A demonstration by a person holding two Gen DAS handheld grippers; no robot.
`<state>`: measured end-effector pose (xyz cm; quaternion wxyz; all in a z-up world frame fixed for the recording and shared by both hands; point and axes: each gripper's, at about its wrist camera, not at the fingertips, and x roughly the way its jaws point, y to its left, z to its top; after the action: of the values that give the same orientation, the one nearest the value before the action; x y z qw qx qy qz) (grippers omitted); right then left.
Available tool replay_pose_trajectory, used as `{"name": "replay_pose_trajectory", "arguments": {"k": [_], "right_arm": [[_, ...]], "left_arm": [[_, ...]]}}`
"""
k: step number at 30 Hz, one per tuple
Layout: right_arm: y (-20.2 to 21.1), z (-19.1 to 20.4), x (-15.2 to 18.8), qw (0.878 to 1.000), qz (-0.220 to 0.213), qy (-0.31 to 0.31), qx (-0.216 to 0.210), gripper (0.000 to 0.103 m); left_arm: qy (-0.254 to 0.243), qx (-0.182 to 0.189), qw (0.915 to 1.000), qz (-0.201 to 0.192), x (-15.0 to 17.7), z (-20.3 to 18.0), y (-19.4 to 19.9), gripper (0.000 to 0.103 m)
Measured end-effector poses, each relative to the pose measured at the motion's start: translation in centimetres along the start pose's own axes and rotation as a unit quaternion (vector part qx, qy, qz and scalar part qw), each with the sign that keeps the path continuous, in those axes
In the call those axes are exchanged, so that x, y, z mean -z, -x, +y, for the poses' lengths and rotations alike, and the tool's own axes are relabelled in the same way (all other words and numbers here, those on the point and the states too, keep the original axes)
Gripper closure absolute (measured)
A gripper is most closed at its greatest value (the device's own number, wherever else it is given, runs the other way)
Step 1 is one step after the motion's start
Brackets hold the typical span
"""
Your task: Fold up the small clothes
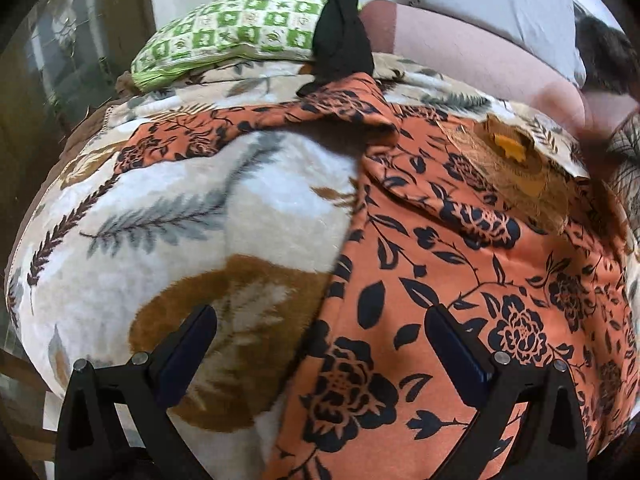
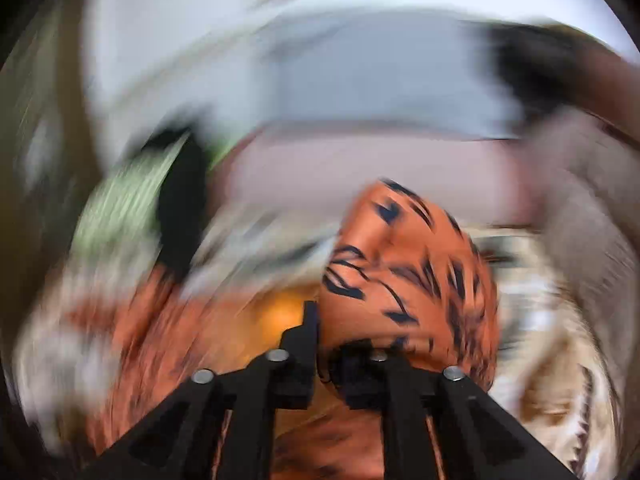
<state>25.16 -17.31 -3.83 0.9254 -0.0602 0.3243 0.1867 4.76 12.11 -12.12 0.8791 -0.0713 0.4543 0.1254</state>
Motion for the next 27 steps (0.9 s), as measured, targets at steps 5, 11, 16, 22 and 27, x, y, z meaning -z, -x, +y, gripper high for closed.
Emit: {"name": "replay_pose_trajectory", "arguments": {"k": [5,11,16,22,27], "right_arm": [[-6.3,1.9,6.3,0.988,0.094,-0.086,-0.084,0.001],[-0.9,-8.2,7.0,0.961,0.022,-0.254,-0.105,0.0],[-1.5,-14.6,8.9,0.924,0.014,-0.353,-0.146,0.0],[-4.4,-18.4,10.3,0.883,0.025,-0.424,-0.2,0.0],[-4.9,-20.0,11.4,0.876,0.036,-0.437,-0.202,0.0]], "left_arm": [[-0.013,0.012,0.9993,-0.034,-1.2,0.4,1.9,0.0],[-0.032,0.073,0.9961,-0.039,-6.1,-4.9,0.3,0.0],[-0.183,0.042,0.9809,-0.049,-10.0,-16.4,-1.5,0.0],[-0.359,-0.031,0.9327,-0.017,-11.3,-28.8,-8.5,0.003],[-0.292,-0.032,0.9559,0.007,-14.2,-27.0,-11.9,0.062]]}}
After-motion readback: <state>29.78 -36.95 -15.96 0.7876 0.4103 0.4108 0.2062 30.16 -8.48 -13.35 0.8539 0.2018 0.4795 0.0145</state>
